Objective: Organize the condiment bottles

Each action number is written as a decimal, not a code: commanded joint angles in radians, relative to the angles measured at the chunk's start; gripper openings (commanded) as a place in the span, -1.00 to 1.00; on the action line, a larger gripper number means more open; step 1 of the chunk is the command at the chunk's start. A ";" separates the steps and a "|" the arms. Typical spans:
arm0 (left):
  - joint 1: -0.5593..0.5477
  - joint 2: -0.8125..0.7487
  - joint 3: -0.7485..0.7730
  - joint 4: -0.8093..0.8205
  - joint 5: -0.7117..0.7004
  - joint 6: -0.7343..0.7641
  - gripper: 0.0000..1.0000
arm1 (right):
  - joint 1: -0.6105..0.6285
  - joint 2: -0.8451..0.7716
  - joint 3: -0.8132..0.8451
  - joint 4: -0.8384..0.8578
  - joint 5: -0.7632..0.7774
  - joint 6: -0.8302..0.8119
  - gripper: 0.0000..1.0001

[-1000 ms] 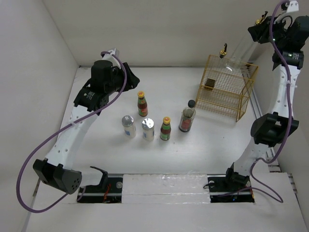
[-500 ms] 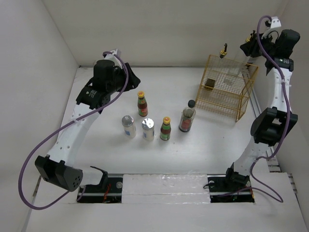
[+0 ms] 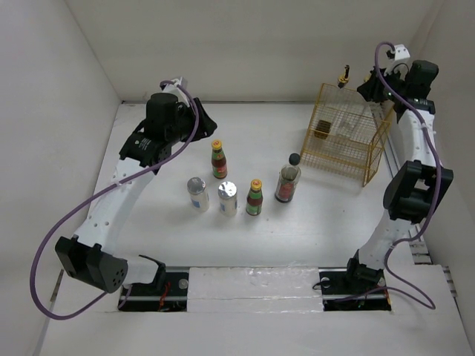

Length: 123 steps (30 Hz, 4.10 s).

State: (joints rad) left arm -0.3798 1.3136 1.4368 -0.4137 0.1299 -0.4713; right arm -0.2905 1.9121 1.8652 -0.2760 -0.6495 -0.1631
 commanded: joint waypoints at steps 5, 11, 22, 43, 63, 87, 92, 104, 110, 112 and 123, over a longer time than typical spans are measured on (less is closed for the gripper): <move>-0.002 -0.022 -0.030 0.033 0.016 -0.013 -0.09 | 0.044 -0.084 -0.118 0.023 0.008 0.002 -0.88; -0.002 -0.022 -0.052 0.044 0.027 -0.013 0.00 | 0.063 -0.120 -0.153 0.011 0.040 -0.007 -0.09; -0.002 -0.060 -0.042 0.033 -0.052 -0.013 0.10 | 0.148 -0.379 -0.241 0.069 0.345 0.057 0.99; -0.002 -0.120 -0.061 0.033 -0.062 -0.013 -1.00 | 0.694 -0.852 -0.595 -0.210 0.614 0.120 0.27; -0.002 -0.178 -0.122 0.062 -0.042 -0.013 0.05 | 0.826 -0.805 -0.804 -0.012 0.683 0.203 0.84; -0.002 -0.229 -0.205 0.072 -0.004 -0.023 0.05 | 0.858 -0.823 -0.560 -0.009 0.883 0.214 -0.89; -0.002 -0.229 -0.196 0.081 -0.004 -0.013 0.05 | 0.683 -0.760 -0.279 -0.187 0.883 0.174 -0.97; -0.002 -0.218 -0.176 0.081 -0.004 0.005 0.05 | 0.216 -0.553 0.049 -0.186 0.728 0.181 -1.00; -0.002 -0.209 -0.165 0.081 -0.004 0.005 0.05 | 0.102 -0.461 0.129 -0.120 0.719 0.201 -1.00; -0.002 -0.209 -0.176 0.081 -0.004 0.005 0.05 | 0.083 -0.434 0.155 -0.111 0.709 0.201 -1.00; -0.002 -0.209 -0.187 0.093 0.017 0.003 0.05 | 0.034 -0.259 0.340 -0.091 0.663 0.243 -1.00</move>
State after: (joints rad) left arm -0.3798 1.1107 1.2274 -0.3756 0.1230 -0.4747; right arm -0.2481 1.6478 2.1052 -0.5453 0.0441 0.0502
